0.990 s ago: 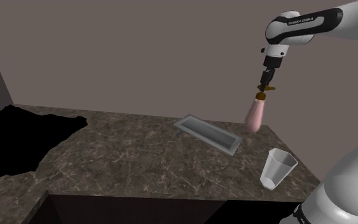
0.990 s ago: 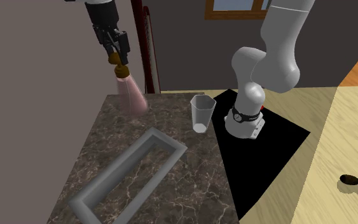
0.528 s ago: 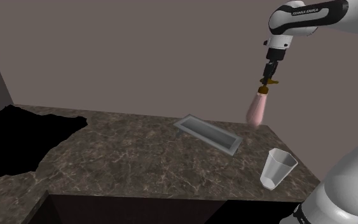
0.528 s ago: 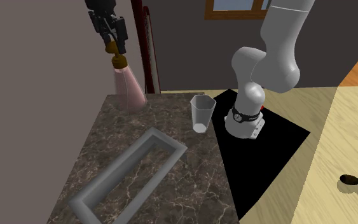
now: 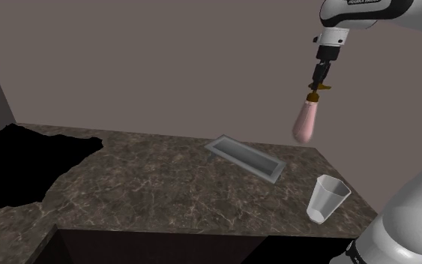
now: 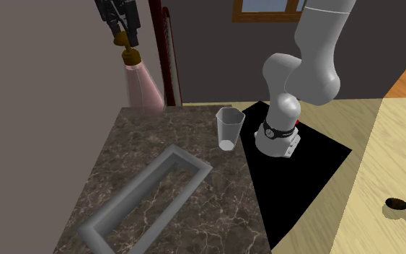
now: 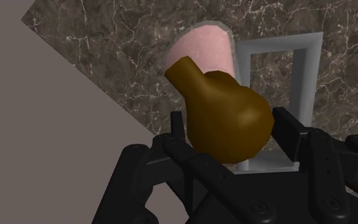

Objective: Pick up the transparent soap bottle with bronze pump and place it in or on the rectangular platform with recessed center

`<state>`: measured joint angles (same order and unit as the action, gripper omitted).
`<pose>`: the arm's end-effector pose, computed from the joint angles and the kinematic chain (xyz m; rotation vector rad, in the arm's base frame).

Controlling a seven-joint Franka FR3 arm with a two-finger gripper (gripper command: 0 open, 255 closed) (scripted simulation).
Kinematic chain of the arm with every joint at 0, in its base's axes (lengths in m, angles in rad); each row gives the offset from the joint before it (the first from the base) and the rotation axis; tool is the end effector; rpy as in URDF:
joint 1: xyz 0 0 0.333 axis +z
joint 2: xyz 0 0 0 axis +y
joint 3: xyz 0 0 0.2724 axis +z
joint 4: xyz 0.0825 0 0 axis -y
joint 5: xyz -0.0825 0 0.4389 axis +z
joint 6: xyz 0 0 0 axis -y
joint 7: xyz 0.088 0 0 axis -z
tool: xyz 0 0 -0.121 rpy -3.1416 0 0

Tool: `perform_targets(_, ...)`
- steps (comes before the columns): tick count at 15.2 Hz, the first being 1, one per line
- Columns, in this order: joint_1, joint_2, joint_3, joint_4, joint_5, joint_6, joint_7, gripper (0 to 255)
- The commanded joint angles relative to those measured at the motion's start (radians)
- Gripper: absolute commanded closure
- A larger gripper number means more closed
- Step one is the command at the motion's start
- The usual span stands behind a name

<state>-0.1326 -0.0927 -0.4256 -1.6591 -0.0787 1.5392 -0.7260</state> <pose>0.4843 -0.3234 0.5680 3.1181 0.2641 -0.0823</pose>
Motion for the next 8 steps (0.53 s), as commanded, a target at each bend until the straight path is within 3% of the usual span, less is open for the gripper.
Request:
perform_targets(1, 0.016, -0.002, 0.020, 0.026, 0.002, -0.030, 0.034, 255)
perform_targets(8, 0.083, 0.047, 0.097, 0.184, 0.030, -0.149, 0.172, 255)
